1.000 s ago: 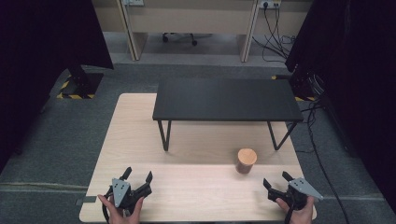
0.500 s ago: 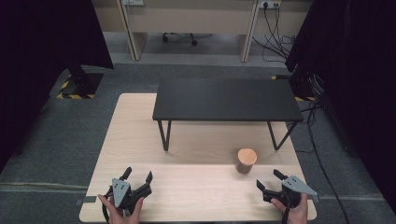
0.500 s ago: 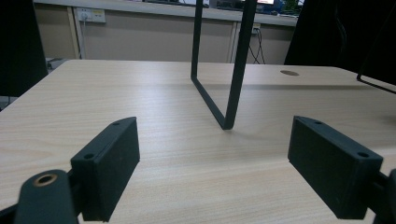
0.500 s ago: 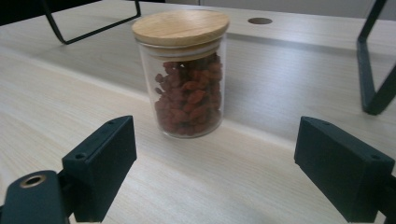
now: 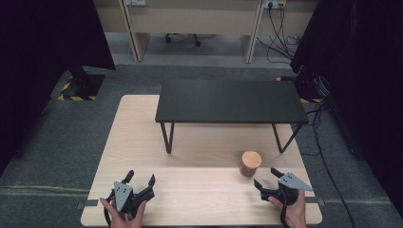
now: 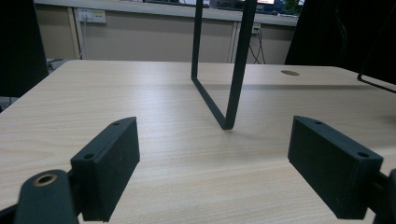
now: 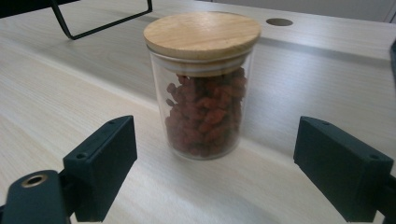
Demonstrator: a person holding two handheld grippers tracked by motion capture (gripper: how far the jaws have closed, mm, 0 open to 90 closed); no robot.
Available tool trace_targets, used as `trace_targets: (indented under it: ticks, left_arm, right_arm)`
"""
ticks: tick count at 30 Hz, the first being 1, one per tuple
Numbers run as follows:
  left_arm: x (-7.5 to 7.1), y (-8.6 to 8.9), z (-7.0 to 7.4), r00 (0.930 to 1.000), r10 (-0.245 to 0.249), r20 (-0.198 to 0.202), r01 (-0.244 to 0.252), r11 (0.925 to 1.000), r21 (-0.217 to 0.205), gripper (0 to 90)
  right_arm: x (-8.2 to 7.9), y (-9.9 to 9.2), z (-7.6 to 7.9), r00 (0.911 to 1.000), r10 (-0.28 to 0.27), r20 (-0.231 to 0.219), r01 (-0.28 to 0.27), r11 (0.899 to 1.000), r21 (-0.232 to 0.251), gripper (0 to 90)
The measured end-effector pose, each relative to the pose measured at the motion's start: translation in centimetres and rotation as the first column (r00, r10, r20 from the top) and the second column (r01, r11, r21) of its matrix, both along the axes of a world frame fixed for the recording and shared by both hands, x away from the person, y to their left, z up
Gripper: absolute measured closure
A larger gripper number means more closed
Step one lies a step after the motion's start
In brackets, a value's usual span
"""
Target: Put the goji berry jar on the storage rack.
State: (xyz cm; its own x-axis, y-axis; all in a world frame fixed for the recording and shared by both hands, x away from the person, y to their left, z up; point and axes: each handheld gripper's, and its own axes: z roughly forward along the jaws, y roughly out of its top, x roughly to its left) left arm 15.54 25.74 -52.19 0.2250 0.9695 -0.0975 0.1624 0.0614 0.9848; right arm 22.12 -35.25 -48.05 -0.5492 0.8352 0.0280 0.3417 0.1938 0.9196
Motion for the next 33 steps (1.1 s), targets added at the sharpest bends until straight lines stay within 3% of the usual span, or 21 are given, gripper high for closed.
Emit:
trace_targets:
  ticks: [20,26,30,33]
  left_arm:
    - [0.0,0.0,0.0,1.0,-0.003,-0.001,0.003,1.0,0.004,16.0]
    - [0.0,0.0,0.0,1.0,-0.003,0.0,0.003,1.0,0.005,16.0]
    - [0.0,0.0,0.0,1.0,-0.003,0.0,0.003,1.0,0.004,16.0]
    - [0.0,0.0,0.0,1.0,-0.003,0.0,0.003,1.0,0.005,16.0]
  right_arm:
    - [4.9,3.2,1.0,0.9974,0.046,-0.054,-0.049,0.997,-0.056,14.0]
    - [5.8,3.8,1.2,0.9965,0.04,-0.073,-0.045,0.997,-0.067,18.3]
    - [5.8,4.3,1.4,0.9969,0.017,-0.076,-0.023,0.996,-0.084,25.3]
    - [5.8,4.3,1.3,0.9971,0.021,-0.073,-0.027,0.996,-0.087,25.7]
